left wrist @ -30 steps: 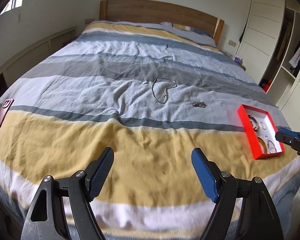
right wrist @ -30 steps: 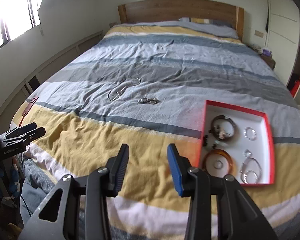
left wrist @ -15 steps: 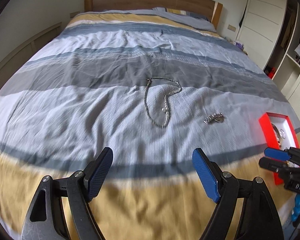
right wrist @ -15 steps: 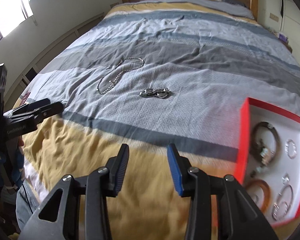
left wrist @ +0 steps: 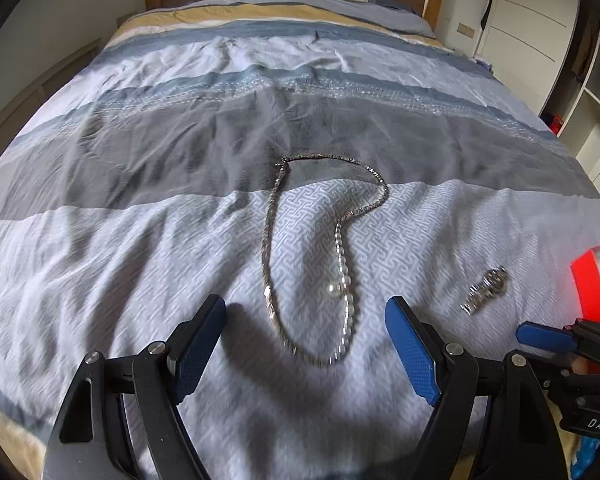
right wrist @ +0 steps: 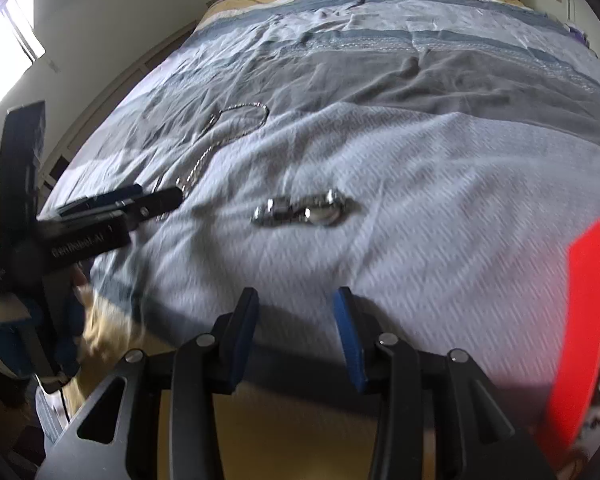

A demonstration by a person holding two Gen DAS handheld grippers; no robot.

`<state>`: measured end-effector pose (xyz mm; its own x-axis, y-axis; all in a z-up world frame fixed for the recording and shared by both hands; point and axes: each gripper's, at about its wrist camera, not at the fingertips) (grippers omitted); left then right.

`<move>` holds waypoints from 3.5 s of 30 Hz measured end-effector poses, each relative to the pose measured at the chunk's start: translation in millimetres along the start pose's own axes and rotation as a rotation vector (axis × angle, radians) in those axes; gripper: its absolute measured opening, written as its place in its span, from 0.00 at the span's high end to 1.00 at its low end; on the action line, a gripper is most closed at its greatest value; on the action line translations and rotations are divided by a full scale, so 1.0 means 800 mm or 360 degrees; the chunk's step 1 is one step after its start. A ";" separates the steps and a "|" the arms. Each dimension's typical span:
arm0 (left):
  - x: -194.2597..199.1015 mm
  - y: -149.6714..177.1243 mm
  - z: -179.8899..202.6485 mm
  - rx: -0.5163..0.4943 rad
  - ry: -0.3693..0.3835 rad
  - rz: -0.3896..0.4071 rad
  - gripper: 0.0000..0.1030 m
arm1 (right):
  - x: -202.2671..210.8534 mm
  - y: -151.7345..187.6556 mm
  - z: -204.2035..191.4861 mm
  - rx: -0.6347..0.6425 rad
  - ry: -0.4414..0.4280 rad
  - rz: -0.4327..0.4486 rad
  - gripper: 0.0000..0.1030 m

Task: Organize jewelry
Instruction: 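Close left gripper on pearl silver chain necklace while right gripper grasps silver wristwatch, then carry the necklace and wristwatch over the red box and lower them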

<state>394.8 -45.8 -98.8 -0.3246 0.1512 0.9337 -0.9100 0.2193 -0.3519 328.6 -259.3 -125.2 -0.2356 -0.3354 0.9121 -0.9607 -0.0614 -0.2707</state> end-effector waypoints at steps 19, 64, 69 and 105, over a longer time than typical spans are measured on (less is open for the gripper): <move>-0.037 -0.033 0.000 -0.0008 0.0043 0.0021 0.21 | -0.028 -0.063 0.039 -0.0252 -0.0323 0.0135 0.63; 0.127 0.064 0.036 -0.0068 0.0180 0.0196 0.96 | 0.109 0.031 -0.041 0.0076 -0.0036 0.0292 0.78; 0.168 0.085 0.067 -0.0124 0.0190 0.0252 0.96 | 0.150 0.066 -0.044 0.0073 -0.0004 0.0354 0.78; 0.064 0.065 0.439 -0.0598 0.0456 -0.0038 0.96 | 0.220 0.175 0.253 -0.0293 0.0297 0.0312 0.78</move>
<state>240.1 -365.0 -45.8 -0.1728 0.3902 0.9044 -0.7429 0.5513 -0.3797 181.9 -517.2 -64.7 -0.4250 -0.1449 0.8935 -0.9009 0.1642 -0.4018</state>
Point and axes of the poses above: each gripper's, at about its wrist camera, not at the fingertips, and x roughly against the way its jaws point, z to its right, y to its underside, and after that the axes turned 13 degrees about -z, right-handed
